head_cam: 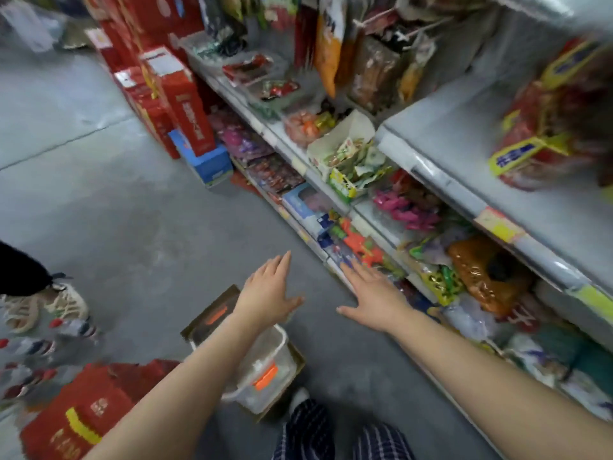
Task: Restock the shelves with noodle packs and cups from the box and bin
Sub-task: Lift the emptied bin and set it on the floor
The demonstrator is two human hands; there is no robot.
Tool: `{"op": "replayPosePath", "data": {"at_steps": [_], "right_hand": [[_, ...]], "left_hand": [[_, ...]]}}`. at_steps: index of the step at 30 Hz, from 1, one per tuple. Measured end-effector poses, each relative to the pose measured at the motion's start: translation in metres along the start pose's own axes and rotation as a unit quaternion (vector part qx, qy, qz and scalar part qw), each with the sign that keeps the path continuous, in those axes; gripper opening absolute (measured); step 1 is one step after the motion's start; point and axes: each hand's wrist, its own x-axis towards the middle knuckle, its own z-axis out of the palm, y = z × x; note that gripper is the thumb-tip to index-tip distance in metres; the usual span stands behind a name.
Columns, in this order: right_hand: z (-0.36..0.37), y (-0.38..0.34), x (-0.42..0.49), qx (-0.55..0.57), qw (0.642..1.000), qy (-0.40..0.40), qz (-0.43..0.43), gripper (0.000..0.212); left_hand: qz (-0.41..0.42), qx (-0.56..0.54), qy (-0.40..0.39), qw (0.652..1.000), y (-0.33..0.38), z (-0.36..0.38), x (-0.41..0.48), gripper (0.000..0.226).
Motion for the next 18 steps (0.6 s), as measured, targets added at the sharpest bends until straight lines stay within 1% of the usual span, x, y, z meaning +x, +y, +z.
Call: {"op": "replayPosePath", "data": {"at_steps": [3,8,11,14,17,18], "right_hand": [[-0.024,0.042,-0.057,-0.002,0.997,0.062,0.056,0.099],[-0.038,0.106,-0.17,0.015,0.974,0.162,0.156,0.094],[-0.027,0.135,-0.256,0.035,0.954,0.202,0.218,0.092],[-0.003,0.159,-0.352,0.069,0.931,0.217,0.285,0.093],[0.031,0.179,-0.443,0.09,0.899,0.239,0.357,0.105],[0.042,0.183,-0.472,0.101,0.885,0.243,0.384,0.102]], "left_hand": [[0.118,0.089,-0.01,0.989,0.07,-0.014,0.005,0.095],[0.264,0.166,-0.02,0.95,0.191,-0.008,-0.011,0.086],[0.352,0.2,-0.018,0.914,0.27,0.014,-0.04,0.081],[0.425,0.205,-0.035,0.881,0.356,0.049,-0.089,0.08],[0.513,0.206,-0.052,0.832,0.434,0.092,-0.144,0.078],[0.538,0.202,-0.055,0.817,0.457,0.105,-0.163,0.076]]}}
